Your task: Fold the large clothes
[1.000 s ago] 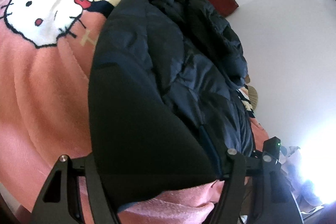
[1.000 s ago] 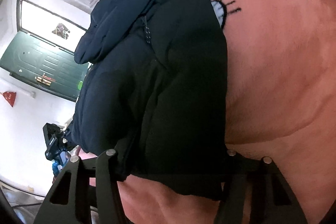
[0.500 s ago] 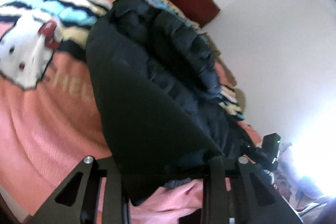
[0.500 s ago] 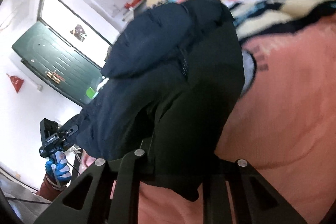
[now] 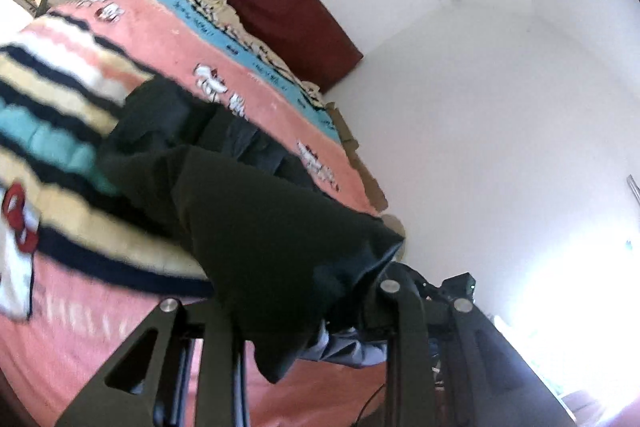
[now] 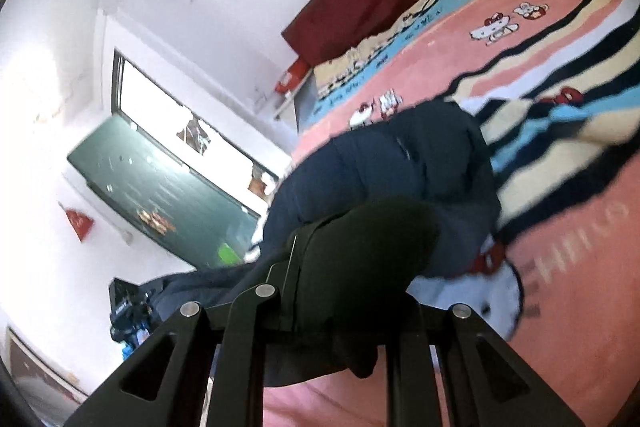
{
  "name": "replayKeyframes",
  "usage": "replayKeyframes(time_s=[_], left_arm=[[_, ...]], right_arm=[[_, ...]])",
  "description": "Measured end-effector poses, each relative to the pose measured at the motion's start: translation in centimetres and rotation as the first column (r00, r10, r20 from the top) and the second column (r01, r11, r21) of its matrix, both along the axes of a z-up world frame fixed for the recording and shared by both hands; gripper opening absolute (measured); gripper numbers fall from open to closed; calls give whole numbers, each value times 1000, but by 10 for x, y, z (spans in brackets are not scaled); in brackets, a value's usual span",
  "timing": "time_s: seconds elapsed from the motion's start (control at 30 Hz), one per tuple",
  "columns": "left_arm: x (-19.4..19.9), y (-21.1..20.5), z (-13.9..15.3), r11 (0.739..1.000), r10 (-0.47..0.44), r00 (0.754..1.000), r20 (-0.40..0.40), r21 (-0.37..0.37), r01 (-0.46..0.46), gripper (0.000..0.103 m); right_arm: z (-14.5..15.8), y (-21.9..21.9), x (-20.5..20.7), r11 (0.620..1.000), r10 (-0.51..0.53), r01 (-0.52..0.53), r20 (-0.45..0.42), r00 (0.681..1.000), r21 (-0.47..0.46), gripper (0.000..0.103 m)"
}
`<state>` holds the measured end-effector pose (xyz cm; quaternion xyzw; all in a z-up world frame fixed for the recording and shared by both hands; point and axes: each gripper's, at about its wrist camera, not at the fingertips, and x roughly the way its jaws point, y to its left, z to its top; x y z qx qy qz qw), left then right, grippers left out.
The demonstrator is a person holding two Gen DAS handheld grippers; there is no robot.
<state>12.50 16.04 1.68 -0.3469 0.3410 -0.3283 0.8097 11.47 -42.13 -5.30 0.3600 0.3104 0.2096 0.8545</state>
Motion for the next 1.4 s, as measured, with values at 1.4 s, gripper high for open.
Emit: replayKeyframes(time_s=[1.4], left_arm=[[358, -22, -122, 981, 182, 941, -285, -9, -193, 56]], right_arm=[[-83, 5, 326, 967, -253, 236, -277, 927, -95, 41]])
